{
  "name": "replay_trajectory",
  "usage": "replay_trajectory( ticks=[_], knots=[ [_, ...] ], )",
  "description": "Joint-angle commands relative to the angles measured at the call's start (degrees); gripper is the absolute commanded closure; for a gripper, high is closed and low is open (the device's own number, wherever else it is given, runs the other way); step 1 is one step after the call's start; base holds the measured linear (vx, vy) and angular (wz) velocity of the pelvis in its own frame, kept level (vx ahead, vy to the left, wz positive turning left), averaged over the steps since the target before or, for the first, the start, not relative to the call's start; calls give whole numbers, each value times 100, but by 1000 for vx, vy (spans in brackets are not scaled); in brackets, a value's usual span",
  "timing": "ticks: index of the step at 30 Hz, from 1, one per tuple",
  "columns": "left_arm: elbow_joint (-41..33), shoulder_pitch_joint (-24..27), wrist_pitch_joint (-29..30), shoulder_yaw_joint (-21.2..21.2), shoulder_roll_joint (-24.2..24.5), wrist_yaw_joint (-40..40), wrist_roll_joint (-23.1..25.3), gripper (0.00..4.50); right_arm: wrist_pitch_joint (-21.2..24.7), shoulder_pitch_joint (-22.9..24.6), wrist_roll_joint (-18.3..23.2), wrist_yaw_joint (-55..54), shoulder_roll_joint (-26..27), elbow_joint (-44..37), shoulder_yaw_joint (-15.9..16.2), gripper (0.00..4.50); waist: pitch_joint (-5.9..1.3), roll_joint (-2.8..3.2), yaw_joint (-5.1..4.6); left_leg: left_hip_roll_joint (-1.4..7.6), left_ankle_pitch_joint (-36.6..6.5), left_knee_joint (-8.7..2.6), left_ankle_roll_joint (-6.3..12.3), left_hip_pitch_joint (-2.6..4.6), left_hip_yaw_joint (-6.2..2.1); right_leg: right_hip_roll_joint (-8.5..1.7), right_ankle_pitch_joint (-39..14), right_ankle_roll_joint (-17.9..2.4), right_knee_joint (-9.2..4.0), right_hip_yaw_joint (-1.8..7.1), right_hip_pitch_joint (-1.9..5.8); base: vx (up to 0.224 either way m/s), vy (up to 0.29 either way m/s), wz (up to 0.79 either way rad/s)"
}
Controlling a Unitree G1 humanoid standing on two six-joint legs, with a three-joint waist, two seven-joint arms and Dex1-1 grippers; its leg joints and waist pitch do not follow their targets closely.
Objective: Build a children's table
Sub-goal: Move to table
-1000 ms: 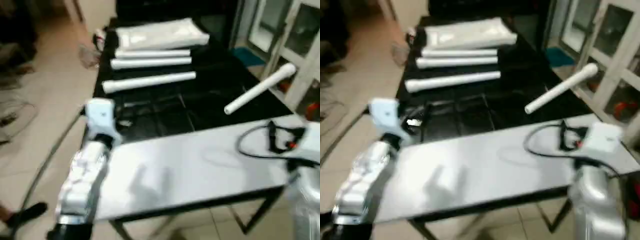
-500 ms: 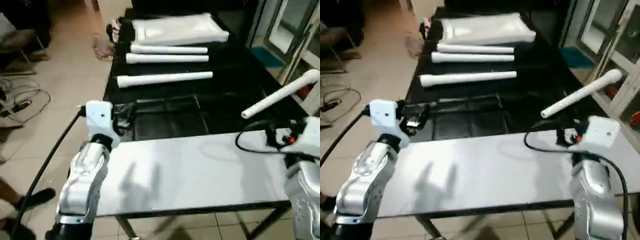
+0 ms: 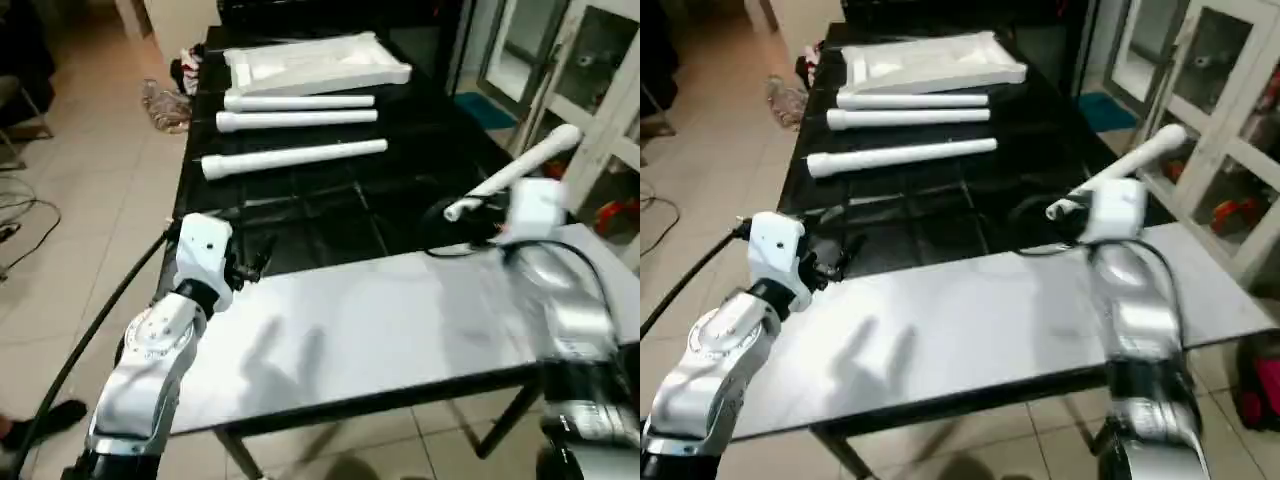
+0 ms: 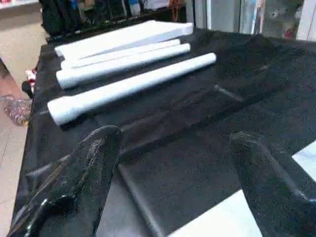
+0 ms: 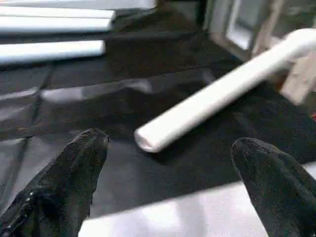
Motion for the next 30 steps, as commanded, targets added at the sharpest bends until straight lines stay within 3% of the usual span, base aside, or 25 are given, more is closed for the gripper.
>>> replay_trajectory(
  ticks=[1, 2, 3, 4, 6, 8, 10, 11, 13, 14, 15, 16, 19, 21, 25, 26, 27, 28, 30],
  knots=[
    [-156, 36, 139, -31, 123, -144, -51, 54, -342, -421, -5, -177, 42, 663, -101, 5, -451, -80, 83, 419, -250, -400, 449, 94, -127, -395, 593, -1655, -313, 111, 204, 0, 0, 0],
    [-182, 44, 157, -39, 136, -169, -63, 54, -390, -482, 8, -201, 48, 757, -130, 5, -469, -75, 145, 412, 90, -375, 601, 94, -97, -350, 926, -1705, -282, 88, 196, 0, 0, 0],
    [-358, 106, 274, -85, 224, -361, -174, 54, -703, -862, 60, -349, 54, 1359, -290, 5, -501, -76, 195, 429, 337, -335, 723, 89, -98, -366, 1222, -1772, -219, 87, 171, 0, 0, 0],
    [-485, 150, 368, -102, 270, -514, -304, 54, -919, -1096, 84, -416, 44, 1736, -369, 5, -475, -54, 268, 418, 391, -335, 836, 84, -74, -351, 1215, -1796, -223, 73, 136, 0, 0, 0],
    [-704, 203, 498, -97, 325, -769, -585, 54, -1237, -1447, 98, -491, 18, 2282, -432, 5, -449, -51, 337, 442, 271, -341, 916, 106, -47, -325, 1062, -1828, -236, 75, 99, 0, 0, 0],
    [-841, 223, 569, -97, 365, -956, -781, 54, -1446, -1709, 15, -573, -36, 2713, -391, 5, -409, -55, 420, 454, -12, -367, 882, 122, -40, -322, 766, -1874, -240, 76, 61, 0, 0, 0],
    [-944, 234, 648, -113, 413, -1082, -899, 54, -1571, -1858, -36, -669, -69, 2941, -382, 5, -343, -56, 477, 470, -488, -427, 741, 116, -35, -315, 359, -1840, -268, 98, 43, 0, 0, 0],
    [-1025, 241, 719, -131, 466, -1168, -965, 54, -1691, -1996, -100, -803, -105, 3170, -370, 5, -354, -49, 499, 476, -603, -436, 688, 138, -32, -318, 287, -1829, -270, 99, 37, 0, 0, 0],
    [-1123, 255, 795, -151, 531, -1256, -1025, 54, -1813, -2143, -190, -1011, -154, 3411, -355, 5, -322, -51, 501, 471, -971, -483, 503, 138, -37, -301, 59, -1759, -286, 101, 29, 0, 0, 0],
    [-1209, 272, 875, -154, 585, -1297, -1049, 54, -1933, -2267, -291, -1188, -202, 3652, -341, 5, -256, -69, 502, 472, -1165, -514, 398, 115, -42, -309, -52, -1683, -308, 117, 8, 0, 0, 0],
    [-1268, 287, 926, -150, 617, -1321, -1066, 54, -2034, -2349, -381, -1371, -242, 3816, -326, 5, -263, -64, 490, 459, -1315, -532, 269, 115, -47, -314, -158, -1639, -304, 113, 23, 0, 0, 0],
    [-1335, 302, 996, -143, 654, -1334, -1096, 54, -2142, -2431, -421, -1469, -279, 3993, -317, 5, -227, -81, 471, 458, -1477, -553, 168, 105, -49, -313, -242, -1572, -317, 117, 10, 0, 0, 0],
    [-1440, 297, 1122, -140, 729, -1370, -1157, 54, -2287, -2552, -453, -1722, -359, 4241, -337, 5, -215, -88, 449, 443, -1662, -560, 59, 102, -42, -326, -334, -1483, -328, 127, 8, 0, 0, 0],
    [-1553, 254, 1259, -107, 763, -1388, -1261, 54, -2421, -2641, -387, -1888, -434, 4416, -433, 5, -161, -99, 427, 438, -1711, -574, 40, 80, -42, -337, -284, -1431, -340, 130, 0, 0, 0, 0],
    [-1668, 138, 1444, -9, 760, -1400, -1435, 54, -2537, -2699, -92, -1652, -467, 4572, -746, 5, -119, -111, 421, 430, -1358, -551, 235, 54, -23, -331, 244, -1528, -316, 131, 19, 0, 0, 0],
    [-1684, 128, 1466, 3, 759, -1402, -1458, 54, -2547, -2706, -54, -1606, -468, 4589, -787, 5, -125, -127, 423, 434, -1186, -528, 351, 44, -17, -347, 435, -1598, -299, 134, 44, 0, 0, 0],
    [-1737, 68, 1563, 80, 753, -1406, -1580, 54, -2614, -2737, 214, -1305, -454, 4640, -1052, 5, -146, -129, 439, 433, -791, -482, 523, 32, -9, -359, 792, -1675, -272, 128, 59, 0, 0, 0],
    [-1759, 38, 1604, 119, 751, -1403, -1634, 54, -2641, -2749, 302, -1218, -455, 4656, -1143, 5, -118, -128, 458, 433, -450, -450, 733, 6, 0, -357, 1147, -1764, -242, 126, 33, 0, 0, 0],
    [-1920, -81, 1865, 361, 770, -1389, -1947, 54, -2846, -2825, 663, -913, -486, 4719, -1500, 5, -64, -84, 477, 439, -352, -443, 912, -11, -5, -357, 1171, -1895, -220, 105, 12, 0, 0, 0]
  ],
)
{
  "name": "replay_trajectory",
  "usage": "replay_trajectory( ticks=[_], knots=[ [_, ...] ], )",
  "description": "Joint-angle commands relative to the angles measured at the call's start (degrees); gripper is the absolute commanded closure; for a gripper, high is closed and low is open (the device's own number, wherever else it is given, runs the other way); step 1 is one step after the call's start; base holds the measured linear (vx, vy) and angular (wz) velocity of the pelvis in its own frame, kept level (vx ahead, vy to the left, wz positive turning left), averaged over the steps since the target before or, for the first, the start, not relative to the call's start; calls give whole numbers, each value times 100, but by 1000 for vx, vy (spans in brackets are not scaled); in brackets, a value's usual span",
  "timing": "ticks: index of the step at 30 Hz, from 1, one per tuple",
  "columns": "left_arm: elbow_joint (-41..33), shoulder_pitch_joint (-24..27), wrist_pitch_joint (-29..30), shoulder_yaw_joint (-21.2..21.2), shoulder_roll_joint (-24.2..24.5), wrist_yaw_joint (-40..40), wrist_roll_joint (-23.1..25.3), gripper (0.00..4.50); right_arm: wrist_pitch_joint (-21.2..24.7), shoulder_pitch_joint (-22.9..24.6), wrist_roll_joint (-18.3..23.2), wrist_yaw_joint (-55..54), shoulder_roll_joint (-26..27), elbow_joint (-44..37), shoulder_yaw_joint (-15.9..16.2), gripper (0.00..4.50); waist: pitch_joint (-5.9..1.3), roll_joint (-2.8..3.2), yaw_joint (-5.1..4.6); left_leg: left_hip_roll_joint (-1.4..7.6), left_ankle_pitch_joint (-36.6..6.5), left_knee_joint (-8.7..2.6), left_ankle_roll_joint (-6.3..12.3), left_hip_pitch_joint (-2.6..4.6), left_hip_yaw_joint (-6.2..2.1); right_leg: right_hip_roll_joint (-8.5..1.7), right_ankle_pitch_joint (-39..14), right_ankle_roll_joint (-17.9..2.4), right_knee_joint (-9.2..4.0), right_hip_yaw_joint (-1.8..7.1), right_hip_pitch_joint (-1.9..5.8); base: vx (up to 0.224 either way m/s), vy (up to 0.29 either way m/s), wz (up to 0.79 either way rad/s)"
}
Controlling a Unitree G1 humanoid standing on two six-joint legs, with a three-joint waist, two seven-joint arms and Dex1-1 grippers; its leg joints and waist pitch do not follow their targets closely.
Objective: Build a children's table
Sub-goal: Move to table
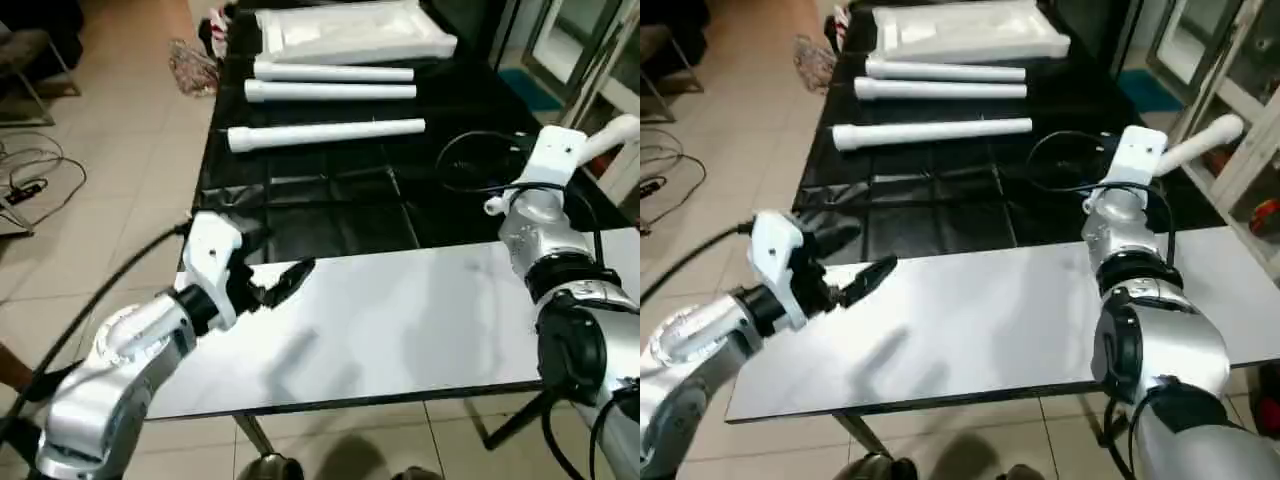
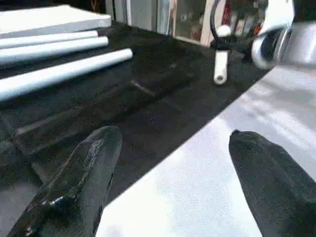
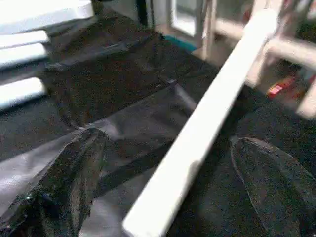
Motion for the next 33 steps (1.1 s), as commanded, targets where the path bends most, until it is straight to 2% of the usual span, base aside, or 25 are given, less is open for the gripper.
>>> replay_trajectory(
  ticks=[1, 2, 3, 4, 5, 6, 9, 10, 11, 12, 13, 14, 15, 16, 18, 19, 21, 25, 28, 33],
  knots=[
    [-183, -65, 214, 239, 86, -28, -195, 54, -165, -156, 237, 169, -15, 46, -182, 5, -312, -59, 35, 441, -467, -437, 838, 163, -124, -305, 1062, -1905, -239, 66, 230, 0, 0, 0],
    [-280, -70, 326, 314, 138, -19, -276, 54, -204, -174, 234, 156, -58, 71, -201, 5, -271, -32, 53, 455, -552, -451, 857, 172, -138, -291, 844, -1969, -244, 57, 209, 0, 0, 0],
    [-316, -67, 361, 332, 166, -18, -298, 54, -212, -179, 239, 151, -73, 78, -221, 5, -260, -48, 57, 463, -606, -453, 870, 186, -133, -285, 686, -2016, -253, 61, 209, 0, 0, 0],
    [-344, -72, 408, 347, 198, -21, -320, 54, -224, -185, 236, 158, -90, 92, -238, 5, -221, -38, 75, 462, -592, -458, 900, 180, -131, -284, 585, -2029, -260, 67, 189, 0, 0, 0],
    [-362, -81, 451, 360, 227, -26, -339, 54, -236, -187, 222, 158, -107, 107, -244, 5, -214, -35, 82, 466, -588, -462, 904, 183, -126, -283, 538, -2031, -263, 70, 187, 0, 0, 0],
    [-399, -82, 496, 361, 249, -29, -353, 54, -234, -180, 190, 125, -119, 118, -230, 5, -167, -34, 95, 464, -617, -475, 903, 175, -124, -291, 422, -2026, -279, 77, 172, 0, 0, 0],
    [-513, -76, 655, 346, 320, -43, -438, 54, -223, -145, 45, 8, -135, 160, -147, 5, -112, -18, 119, 484, -781, -514, 788, 192, -127, -292, 198, -2014, -288, 92, 159, 0, 0, 0],
    [-581, -74, 753, 331, 359, -39, -504, 54, -233, -133, -20, -44, -137, 183, -105, 5, -88, -14, 127, 481, -797, -522, 718, 196, -125, -291, 183, -2024, -283, 93, 150, 0, 0, 0],
    [-581, -74, 753, 331, 359, -39, -504, 54, -233, -133, -20, -44, -137, 183, -105, 5, -89, -17, 127, 475, -746, -519, 711, 191, -127, -288, 234, -2032, -275, 93, 155, 0, 0, 0],
    [-704, -53, 878, 261, 426, -76, -576, 54, -199, -102, -200, -282, -146, 209, 49, 5, -63, -33, 131, 471, -561, -507, 749, 180, -119, -300, 423, -2034, -272, 103, 155, 0, 0, 0],
    [-704, -53, 878, 261, 426, -76, -576, 54, -199, -102, -200, -282, -146, 209, 49, 5, -89, -29, 141, 449, -190, -467, 837, 179, -114, -294, 709, -2035, -242, 95, 157, 0, 0, 0],
    [-757, -48, 935, 247, 449, -69, -622, 54, -190, -94, -246, -358, -152, 218, 91, 5, -89, -29, 141, 449, -190, -467, 837, 179, -114, -294, 709, -2035, -242, 95, 157, 0, 0, 0],
    [-839, -32, 1019, 245, 452, -38, -689, 54, -194, -79, -280, -437, -145, 230, 119, 5, -101, -27, 146, 426, 406, -397, 1049, 165, -103, -267, 1221, -2036, -199, 84, 129, 0, 0, 0],
    [-842, -31, 1022, 246, 451, -36, -691, 54, -194, -78, -282, -439, -144, 231, 120, 5, -99, -33, 146, 416, 599, -371, 1168, 146, -100, -265, 1381, -2041, -181, 78, 130, 0, 0, 0],
    [-873, -16, 1050, 247, 440, -22, -704, 54, -201, -73, -308, -479, -110, 235, 142, 5, -96, -36, 147, 412, 710, -356, 1246, 135, -96, -263, 1441, -2037, -173, 74, 126, 0, 0, 0],
    [-897, -10, 1079, 244, 441, -5, -715, 54, -190, -71, -332, -486, -88, 239, 158, 5, -95, -57, 159, 415, 781, -340, 1338, 123, -92, -265, 1460, -2025, -167, 75, 118, 0, 0, 0],
    [-912, -9, 1106, 249, 452, 19, -736, 54, -171, -76, -369, -476, -57, 246, 177, 5, -72, -47, 169, 430, 694, -348, 1361, 125, -88, -253, 1295, -2022, -177, 69, 87, 0, 0, 0],
    [-962, 29, 1168, 271, 513, 63, -778, 54, -85, -77, -530, -624, -28, 269, 291, 5, -23, -62, 181, 462, 299, -397, 1218, 141, -90, -261, 810, -2008, -206, 83, 73, 0, 0, 0],
    [-990, 41, 1198, 277, 516, 90, -788, 54, -8, -62, -594, -734, -41, 282, 337, 5, -1, -67, 195, 459, 246, -399, 1143, 145, -84, -262, 802, -1997, -200, 93, 69, 0, 0, 0],
    [-1005, 59, 1207, 279, 522, 123, -807, 54, 163, -39, -638, -781, -43, 303, 347, 5, 10, -72, 212, 445, 352, -386, 1140, 138, -75, -271, 941, -1972, -189, 101, 75, 0, 0, 0]
  ],
)
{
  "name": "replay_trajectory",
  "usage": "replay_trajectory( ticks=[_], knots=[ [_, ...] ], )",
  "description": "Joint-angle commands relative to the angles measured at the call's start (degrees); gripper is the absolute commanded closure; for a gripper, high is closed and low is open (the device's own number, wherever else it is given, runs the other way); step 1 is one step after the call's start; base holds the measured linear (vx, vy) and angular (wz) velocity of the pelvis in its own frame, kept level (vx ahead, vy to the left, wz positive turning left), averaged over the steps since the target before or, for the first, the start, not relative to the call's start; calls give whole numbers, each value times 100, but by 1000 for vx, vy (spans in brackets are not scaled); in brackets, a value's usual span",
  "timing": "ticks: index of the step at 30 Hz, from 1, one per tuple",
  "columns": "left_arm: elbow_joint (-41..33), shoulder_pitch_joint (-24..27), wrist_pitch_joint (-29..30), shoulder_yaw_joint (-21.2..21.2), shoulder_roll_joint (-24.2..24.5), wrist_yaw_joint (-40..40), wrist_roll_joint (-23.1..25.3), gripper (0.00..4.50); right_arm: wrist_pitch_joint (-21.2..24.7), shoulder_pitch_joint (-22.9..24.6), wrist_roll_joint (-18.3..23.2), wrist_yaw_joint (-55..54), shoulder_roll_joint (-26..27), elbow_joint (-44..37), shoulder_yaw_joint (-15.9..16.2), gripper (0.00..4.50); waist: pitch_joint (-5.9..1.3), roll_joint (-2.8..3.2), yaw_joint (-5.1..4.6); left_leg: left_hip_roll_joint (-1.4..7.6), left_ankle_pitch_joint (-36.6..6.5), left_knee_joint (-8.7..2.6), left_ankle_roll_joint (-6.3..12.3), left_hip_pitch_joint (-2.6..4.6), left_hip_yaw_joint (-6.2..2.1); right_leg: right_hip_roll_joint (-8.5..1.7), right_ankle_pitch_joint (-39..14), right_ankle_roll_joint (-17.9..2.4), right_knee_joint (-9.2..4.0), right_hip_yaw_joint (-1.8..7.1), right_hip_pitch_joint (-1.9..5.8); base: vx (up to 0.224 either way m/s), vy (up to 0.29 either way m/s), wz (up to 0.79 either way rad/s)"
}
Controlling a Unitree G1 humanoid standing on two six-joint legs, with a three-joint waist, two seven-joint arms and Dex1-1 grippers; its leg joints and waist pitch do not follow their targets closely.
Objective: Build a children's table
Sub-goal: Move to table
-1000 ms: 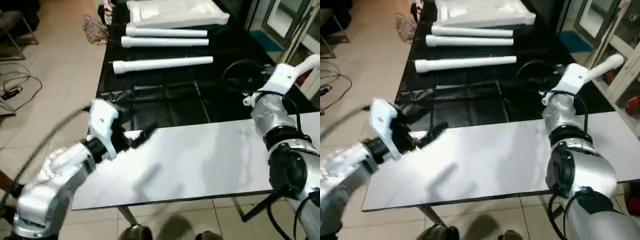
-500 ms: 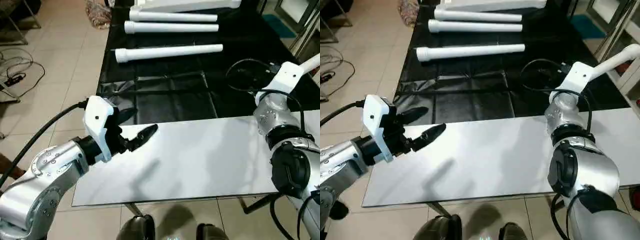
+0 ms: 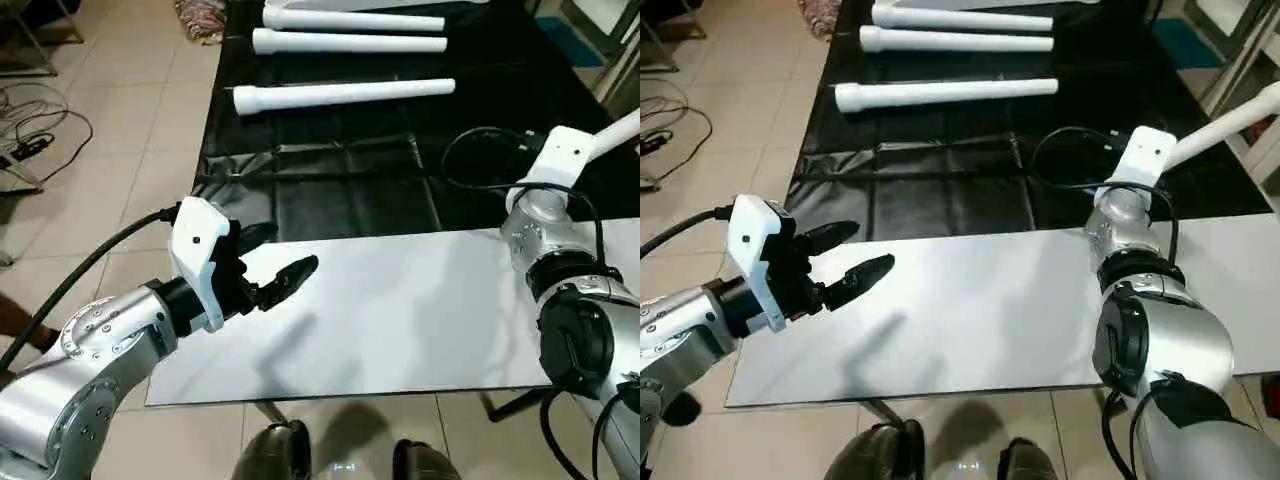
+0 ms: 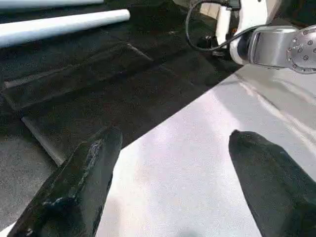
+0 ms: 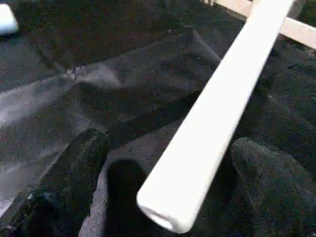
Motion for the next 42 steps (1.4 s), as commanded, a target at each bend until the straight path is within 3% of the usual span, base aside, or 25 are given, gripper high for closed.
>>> replay_trajectory(
  ticks=[1, 3, 18, 22, 24, 42],
  knots=[
    [-143, 68, 62, 2, 79, 24, -66, 54, 117, 35, -9, -49, 9, 76, -8, 5, -409, -78, -21, 446, 341, -370, 1096, 293, -116, -259, 962, -1958, -214, 88, 270, 0, 0, 0],
    [-140, 70, 61, -2, 87, 20, -64, 54, 145, 32, 10, -26, 22, 78, -41, 5, -402, -78, -22, 446, 335, -371, 1096, 291, -115, -262, 954, -1954, -218, 86, 270, 0, 0, 0],
    [-94, 35, 43, -5, 136, 33, -71, 54, 248, 46, 92, 1, 47, 69, -177, 150, -413, -77, -25, 446, 258, -366, 1050, 291, -118, -259, 882, -1970, -208, 84, 271, 0, 0, 0],
    [-98, 43, 41, -6, 144, 26, -73, 54, 253, 51, 92, -11, 43, 69, -182, 168, -411, -74, -22, 448, 167, -372, 1015, 289, -115, -270, 824, -1973, -214, 89, 272, 0, 0, 0],
    [-86, 35, 33, -9, 147, 22, -69, 54, 256, 61, 77, -20, 37, 69, -193, 202, -416, -75, -22, 448, 181, -369, 1005, 294, -116, -267, 847, -1970, -211, 88, 271, 0, 0, 0],
    [-109, 49, 21, -53, 180, 33, -69, 54, 283, 109, 32, -46, 29, 67, -207, 318, -420, -77, -25, 443, 143, -364, 997, 287, -114, -267, 829, -1969, -206, 85, 272, 0, 0, 0]
  ],
)
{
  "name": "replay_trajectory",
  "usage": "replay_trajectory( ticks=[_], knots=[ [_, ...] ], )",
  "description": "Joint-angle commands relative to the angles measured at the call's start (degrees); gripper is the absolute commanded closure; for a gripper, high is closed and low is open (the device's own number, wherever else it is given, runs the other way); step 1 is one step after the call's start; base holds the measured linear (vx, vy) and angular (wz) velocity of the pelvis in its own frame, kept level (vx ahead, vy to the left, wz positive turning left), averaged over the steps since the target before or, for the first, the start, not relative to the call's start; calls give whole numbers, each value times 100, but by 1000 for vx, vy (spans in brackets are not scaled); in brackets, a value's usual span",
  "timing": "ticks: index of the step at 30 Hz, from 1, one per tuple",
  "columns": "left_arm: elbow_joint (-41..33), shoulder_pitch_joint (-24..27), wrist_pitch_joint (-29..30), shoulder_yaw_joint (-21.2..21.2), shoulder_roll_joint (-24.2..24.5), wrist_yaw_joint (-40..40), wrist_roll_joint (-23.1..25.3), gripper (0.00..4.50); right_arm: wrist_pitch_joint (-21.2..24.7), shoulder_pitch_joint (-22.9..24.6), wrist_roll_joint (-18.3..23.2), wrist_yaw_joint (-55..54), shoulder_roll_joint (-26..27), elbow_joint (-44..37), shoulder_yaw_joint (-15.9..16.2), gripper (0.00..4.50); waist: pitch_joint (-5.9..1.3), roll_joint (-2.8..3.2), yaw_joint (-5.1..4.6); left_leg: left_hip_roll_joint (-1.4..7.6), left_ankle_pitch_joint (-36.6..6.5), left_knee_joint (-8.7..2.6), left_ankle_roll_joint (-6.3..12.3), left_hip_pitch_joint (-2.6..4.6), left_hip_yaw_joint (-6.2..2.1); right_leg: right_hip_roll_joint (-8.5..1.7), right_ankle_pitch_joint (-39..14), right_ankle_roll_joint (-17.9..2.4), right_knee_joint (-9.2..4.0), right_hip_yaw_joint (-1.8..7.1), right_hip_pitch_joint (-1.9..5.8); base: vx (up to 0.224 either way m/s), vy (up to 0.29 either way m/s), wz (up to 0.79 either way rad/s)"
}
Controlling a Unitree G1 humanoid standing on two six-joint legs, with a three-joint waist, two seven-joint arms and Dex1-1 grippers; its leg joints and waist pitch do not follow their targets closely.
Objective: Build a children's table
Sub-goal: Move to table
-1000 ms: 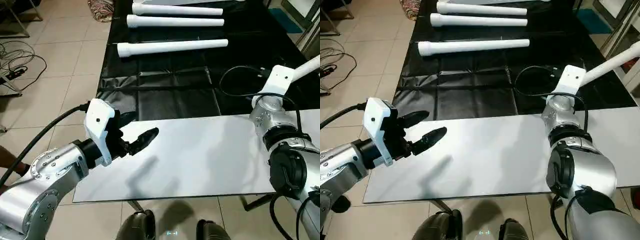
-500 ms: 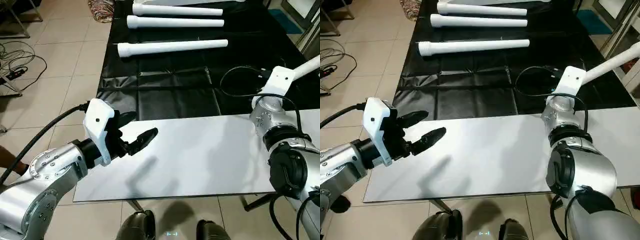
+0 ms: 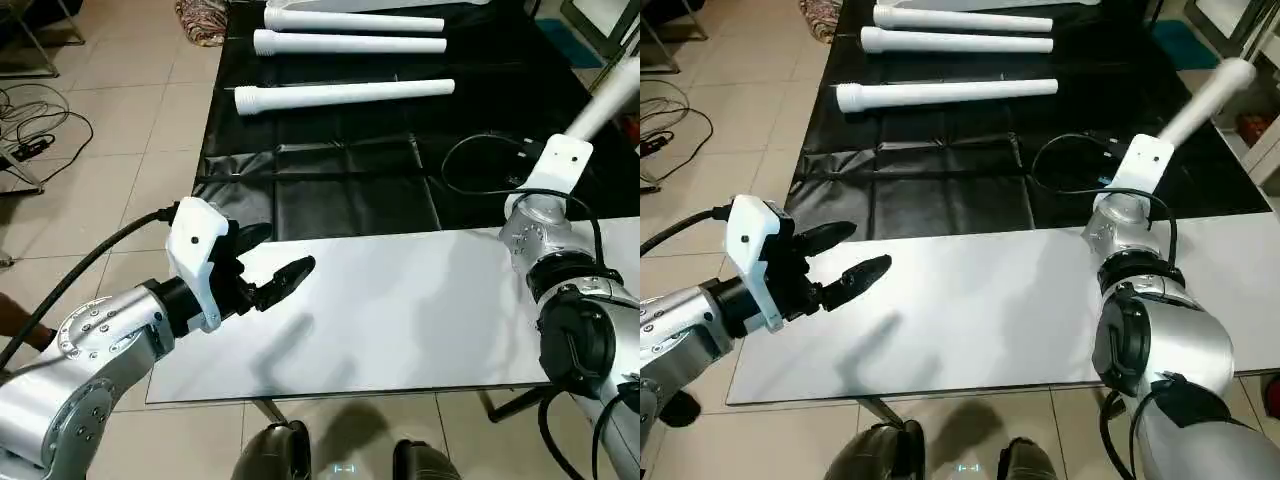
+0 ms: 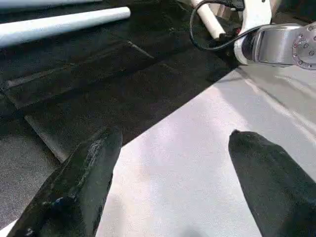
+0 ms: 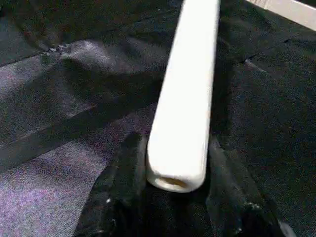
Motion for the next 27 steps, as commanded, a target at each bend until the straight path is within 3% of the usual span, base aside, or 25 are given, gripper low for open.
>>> replay_trajectory(
  ticks=[1, 10, 17, 27],
  knots=[
    [-107, 51, 7, -58, 69, 2, -35, 54, 83, 85, 6, -20, 21, 66, -13, 321, -424, -74, -12, 445, 148, -392, 990, 285, -121, -263, 828, -1969, -241, 85, 274, 0, 0, 0],
    [-101, 69, -17, -87, 93, -9, -14, 54, 80, 110, -19, -7, 29, 65, -14, 329, -435, -78, -12, 441, 188, -385, 1005, 285, -119, -259, 854, -1971, -234, 81, 275, 0, 0, 0],
    [36, 115, -214, -255, 53, -35, 127, 54, -338, 148, 174, 714, 131, -18, -127, 330, -500, -85, -29, 446, 312, -342, 1140, 271, -105, -276, 1004, -2046, -208, 77, 300, 0, 0, 0],
    [275, 45, -502, -466, -65, -48, 241, 54, -681, 261, 110, 1531, 161, -173, 59, 330, -610, -31, -22, 456, 525, -285, 1233, 305, -96, -252, 1077, -2194, -170, 56, 310, 0, 0, 0]
  ],
)
